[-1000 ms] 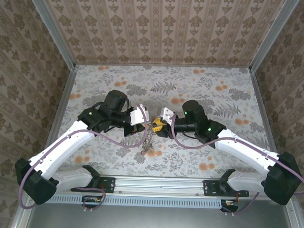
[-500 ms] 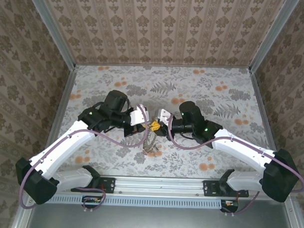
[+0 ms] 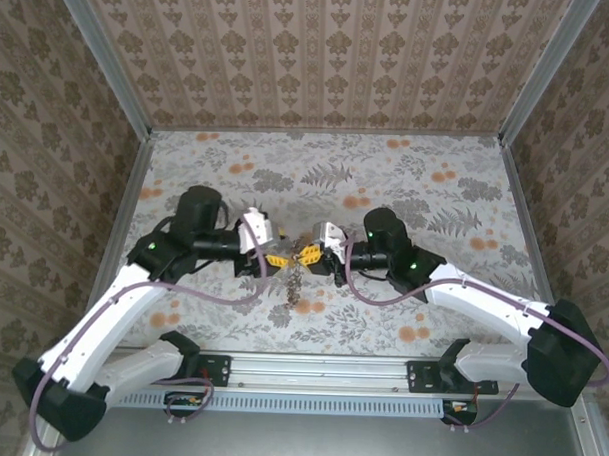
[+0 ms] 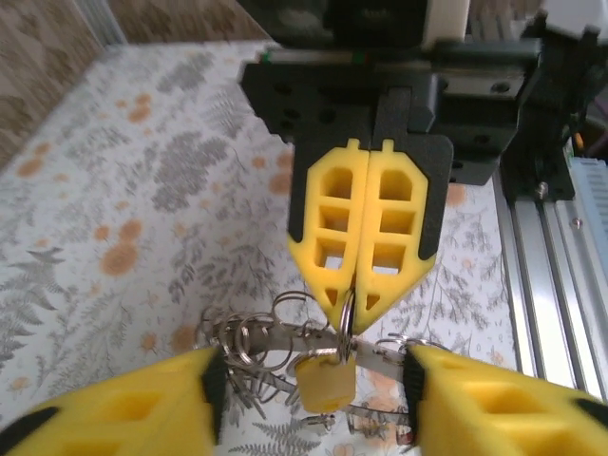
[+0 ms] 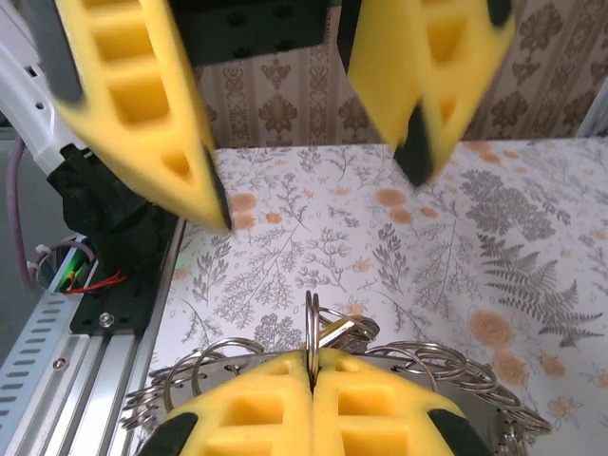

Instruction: Put the keys on the keyring

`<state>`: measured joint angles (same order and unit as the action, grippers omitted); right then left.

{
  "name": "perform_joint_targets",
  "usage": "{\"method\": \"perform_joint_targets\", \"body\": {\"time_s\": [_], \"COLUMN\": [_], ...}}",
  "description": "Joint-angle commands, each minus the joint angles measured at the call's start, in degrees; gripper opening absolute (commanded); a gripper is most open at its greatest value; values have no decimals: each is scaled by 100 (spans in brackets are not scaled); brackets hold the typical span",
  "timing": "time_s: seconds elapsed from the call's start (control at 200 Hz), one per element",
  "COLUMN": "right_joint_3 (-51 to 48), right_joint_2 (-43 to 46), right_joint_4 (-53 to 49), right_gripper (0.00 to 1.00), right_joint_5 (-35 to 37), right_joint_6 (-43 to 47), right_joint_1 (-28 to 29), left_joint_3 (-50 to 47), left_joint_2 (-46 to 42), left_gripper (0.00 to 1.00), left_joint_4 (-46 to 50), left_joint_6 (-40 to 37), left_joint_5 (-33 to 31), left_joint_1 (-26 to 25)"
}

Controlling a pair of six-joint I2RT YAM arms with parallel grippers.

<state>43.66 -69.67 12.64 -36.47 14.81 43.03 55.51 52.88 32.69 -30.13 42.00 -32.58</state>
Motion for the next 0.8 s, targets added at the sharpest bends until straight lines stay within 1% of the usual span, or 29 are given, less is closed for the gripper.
{"method": "perform_joint_targets", "body": {"time_s": [0.0,0.08,0.155,0.28,0.44,0.515,0.635,0.74,0.795], "right_joint_3": [-117,-211,-265,-352,-368,-376,-358,-332,-314], "right_joint_2": [334,405,432,453,403,360,314,289,280], "right_joint_4": [764,964,1147,1459,1563,1557,1551,1482,1436], "right_gripper": [0,0,0,0,0,0,0,0,0], "right_joint_5": [-162,-176,-228,-332,-513,-524,-546,-524,-499], "right_joint_6": [81,102,93,-15,-110,-110,-108,-82,-72], "right_joint_1": [36,31,37,33,32,35,35,31,33], "left_joint_3": [-241,-468,-739,-962,-886,-806,-728,-686,-681], "left_joint_2": [-368,-424,-372,-316,-179,-148,-157,-188,-191], "left_gripper": [61,61,58,55,54,49,33,30,26], "left_joint_4": [-527,-863,-1293,-1583,-1516,-1531,-1467,-1399,-1400], "left_joint_6": [778,1013,1149,1052,647,542,324,215,174], "left_joint_5": [799,1272,1548,1406,1331,1358,1366,1321,1284], "left_joint_1": [287,349,325,245,39,-60,-138,-169,-179]}}
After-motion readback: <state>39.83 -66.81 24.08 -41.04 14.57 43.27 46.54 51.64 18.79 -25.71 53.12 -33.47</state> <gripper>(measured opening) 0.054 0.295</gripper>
